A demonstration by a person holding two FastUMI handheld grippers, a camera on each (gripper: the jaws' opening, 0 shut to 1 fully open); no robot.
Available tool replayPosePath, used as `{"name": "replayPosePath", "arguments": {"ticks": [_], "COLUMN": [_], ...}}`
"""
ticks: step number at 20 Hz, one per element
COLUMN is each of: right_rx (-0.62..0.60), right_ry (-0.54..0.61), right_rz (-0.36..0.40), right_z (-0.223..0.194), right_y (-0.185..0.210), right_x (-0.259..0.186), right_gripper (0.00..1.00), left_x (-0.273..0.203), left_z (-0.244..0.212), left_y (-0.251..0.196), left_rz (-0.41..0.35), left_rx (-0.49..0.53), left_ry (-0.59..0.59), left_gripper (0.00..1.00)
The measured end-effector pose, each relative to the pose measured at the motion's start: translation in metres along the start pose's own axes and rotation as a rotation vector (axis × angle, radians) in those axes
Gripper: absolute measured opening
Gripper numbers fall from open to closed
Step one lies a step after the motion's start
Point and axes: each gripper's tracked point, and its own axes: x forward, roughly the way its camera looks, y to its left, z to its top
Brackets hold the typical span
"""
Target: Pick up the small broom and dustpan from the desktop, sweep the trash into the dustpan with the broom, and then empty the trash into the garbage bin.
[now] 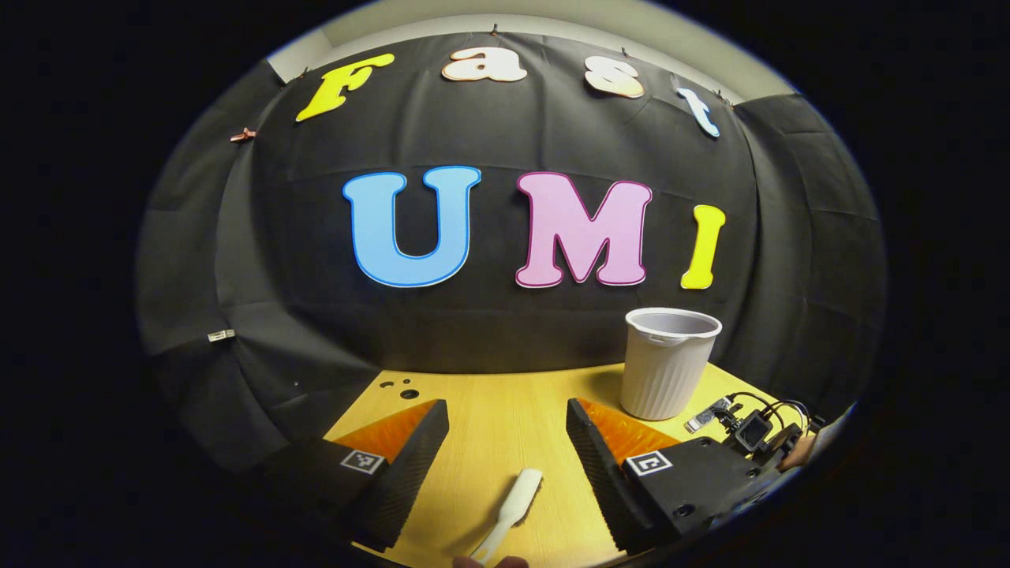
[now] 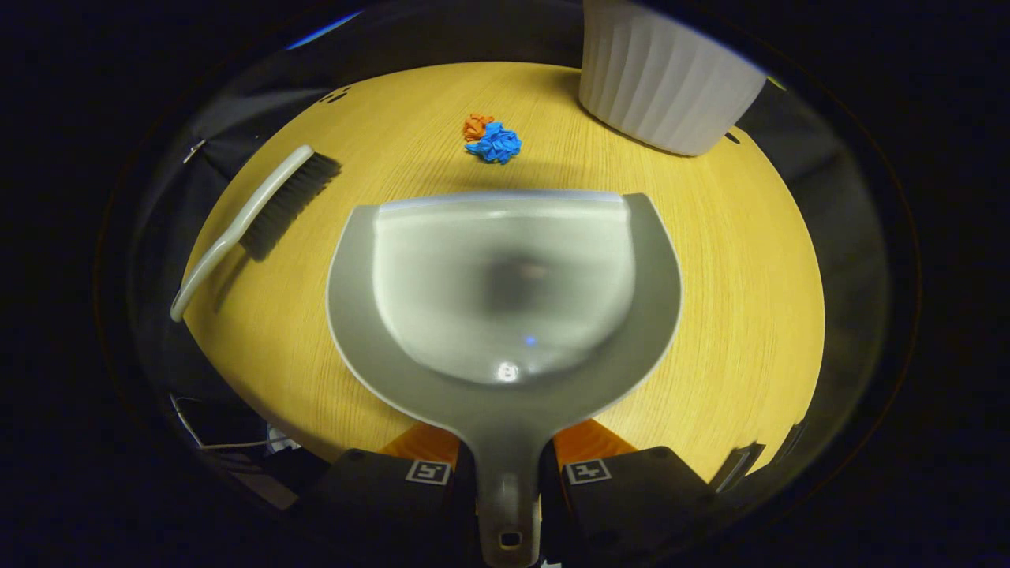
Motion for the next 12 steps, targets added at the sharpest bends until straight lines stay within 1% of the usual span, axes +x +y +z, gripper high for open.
{"name": "replayPosePath", "arguments": {"ticks": [1,2,3,4,5,6,7,8,9,11,12], "right_rx": [-0.026,-0.047,-0.075,-0.103,-0.136,-0.164,-0.185,-0.195,-0.193,-0.175,-0.165], "right_ry": [-0.003,-0.014,-0.024,-0.040,-0.052,-0.064,-0.076,-0.081,-0.081,-0.080,-0.085], "right_rz": [0.000,0.000,0.008,0.014,0.022,0.028,0.035,0.047,0.059,0.071,0.073], "right_z": [-0.001,0.000,0.000,0.002,0.003,0.004,0.005,0.005,0.003,-0.001,-0.001], "right_y": [-0.003,-0.005,-0.006,-0.007,-0.008,-0.009,-0.011,-0.012,-0.014,-0.019,-0.022], "right_x": [-0.002,-0.003,-0.008,-0.013,-0.019,-0.026,-0.031,-0.036,-0.041,-0.050,-0.054], "right_gripper": [0.37,0.34,0.39,0.36,0.39,0.36,0.36,0.39,0.35,0.36,0.36], "left_x": [0.002,0.004,0.005,0.007,0.009,0.010,0.012,0.014,0.014,0.017,0.017], "left_z": [-0.004,-0.011,-0.018,-0.027,-0.036,-0.045,-0.053,-0.062,-0.070,-0.097,-0.114], "left_y": [-0.001,-0.005,-0.007,-0.007,-0.005,-0.004,-0.002,-0.004,-0.006,-0.015,-0.019], "left_rz": [-0.002,-0.012,-0.021,-0.022,-0.018,-0.011,-0.013,-0.025,-0.049,-0.126,-0.151], "left_rx": [-0.008,-0.026,-0.048,-0.064,-0.074,-0.078,-0.077,-0.073,-0.069,-0.082,-0.090], "left_ry": [0.014,0.035,0.061,0.087,0.113,0.142,0.171,0.195,0.226,0.327,0.389], "left_gripper": [0.95,0.95,0.95,0.95,0.95,0.96,0.96,0.96,0.96,0.95,0.96]}}
